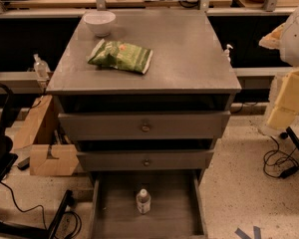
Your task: Pick blue plastic bottle from bottom drawer and place on counter
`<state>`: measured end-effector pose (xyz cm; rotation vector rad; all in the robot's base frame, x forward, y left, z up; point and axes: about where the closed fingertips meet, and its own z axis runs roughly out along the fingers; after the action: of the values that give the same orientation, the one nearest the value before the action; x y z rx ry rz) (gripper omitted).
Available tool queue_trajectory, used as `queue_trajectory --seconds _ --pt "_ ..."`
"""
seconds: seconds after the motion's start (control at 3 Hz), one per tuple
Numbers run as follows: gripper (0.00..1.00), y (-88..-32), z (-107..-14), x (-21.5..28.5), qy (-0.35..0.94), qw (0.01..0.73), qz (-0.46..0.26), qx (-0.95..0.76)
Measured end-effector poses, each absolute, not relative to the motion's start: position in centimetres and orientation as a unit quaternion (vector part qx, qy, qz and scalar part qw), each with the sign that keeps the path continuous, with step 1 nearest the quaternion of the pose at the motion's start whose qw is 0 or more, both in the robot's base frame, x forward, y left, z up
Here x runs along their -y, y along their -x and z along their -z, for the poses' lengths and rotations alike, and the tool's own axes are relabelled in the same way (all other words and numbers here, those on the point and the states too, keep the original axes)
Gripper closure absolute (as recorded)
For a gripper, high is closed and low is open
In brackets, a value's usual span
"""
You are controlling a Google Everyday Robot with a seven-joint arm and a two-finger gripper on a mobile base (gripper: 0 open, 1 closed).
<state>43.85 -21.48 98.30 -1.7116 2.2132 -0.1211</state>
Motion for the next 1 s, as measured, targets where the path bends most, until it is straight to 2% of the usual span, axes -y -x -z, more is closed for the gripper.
queue_trajectory --seconds 0.67,1.0 --pt "0.0 -43.7 -98.6 21.7 0.601 0.179 0.036 -0.778" --pt "0.0 -43.8 -96.0 23.1 0.595 0.208 -0.002 -0.776"
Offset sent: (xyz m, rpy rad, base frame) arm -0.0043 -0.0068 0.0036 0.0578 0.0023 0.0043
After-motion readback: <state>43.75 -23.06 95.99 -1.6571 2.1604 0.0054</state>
